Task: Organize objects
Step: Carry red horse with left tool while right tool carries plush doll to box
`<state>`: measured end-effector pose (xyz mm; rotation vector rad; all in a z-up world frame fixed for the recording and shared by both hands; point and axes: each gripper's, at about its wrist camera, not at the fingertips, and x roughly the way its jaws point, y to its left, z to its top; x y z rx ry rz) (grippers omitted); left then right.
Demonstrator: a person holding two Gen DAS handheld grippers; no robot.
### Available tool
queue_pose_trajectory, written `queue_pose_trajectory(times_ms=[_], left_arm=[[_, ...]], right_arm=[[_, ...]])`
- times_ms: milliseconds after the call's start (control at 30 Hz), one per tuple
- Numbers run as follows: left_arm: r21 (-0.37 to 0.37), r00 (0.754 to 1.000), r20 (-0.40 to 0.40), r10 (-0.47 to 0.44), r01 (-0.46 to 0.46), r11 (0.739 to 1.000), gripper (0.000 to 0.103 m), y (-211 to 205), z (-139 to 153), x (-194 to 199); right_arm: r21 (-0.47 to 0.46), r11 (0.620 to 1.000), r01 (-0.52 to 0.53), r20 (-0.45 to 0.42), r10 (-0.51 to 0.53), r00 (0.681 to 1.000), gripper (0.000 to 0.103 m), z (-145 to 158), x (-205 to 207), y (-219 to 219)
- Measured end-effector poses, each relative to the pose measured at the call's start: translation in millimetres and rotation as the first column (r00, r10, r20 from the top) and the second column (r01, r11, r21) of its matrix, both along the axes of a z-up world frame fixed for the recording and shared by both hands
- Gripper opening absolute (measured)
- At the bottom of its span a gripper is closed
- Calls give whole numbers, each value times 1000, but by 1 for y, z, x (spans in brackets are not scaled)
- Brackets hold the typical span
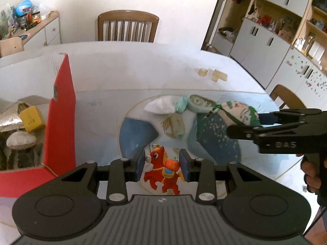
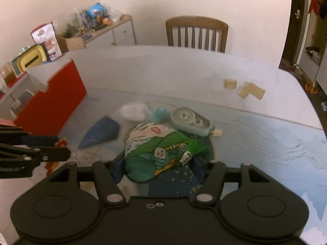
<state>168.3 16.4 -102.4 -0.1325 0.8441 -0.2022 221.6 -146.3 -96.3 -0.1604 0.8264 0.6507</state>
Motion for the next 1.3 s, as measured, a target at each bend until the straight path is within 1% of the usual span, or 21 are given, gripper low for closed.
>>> queue_pose_trajectory(times_ms=[100,300,567,733,1033,1300], left_arm=[[-19,1000,15,1,-1,1000,36,8,12,-2],[-30,999,51,12,-11,999,36,31,39,-3],[-23,995,96,41,-39,999,36,74,73,-6],[-8,988,126,85,-84,996,36,113,89,-10],[21,977,147,153,-158,987,36,176,101,-17],[44,971,141,195,-203,978,36,224,93,-21]], right_arm=[[25,1000,-11,13,10,1000,62,20,-7,-1],[34,999,-41,43,39,998,62,48,-18,12],[50,992,-112,108,107,988,62,78,-37,53],[50,987,-155,130,148,980,62,89,-46,86],[39,972,-233,158,225,962,62,97,-64,153],[27,956,-291,165,283,945,62,94,-72,211]])
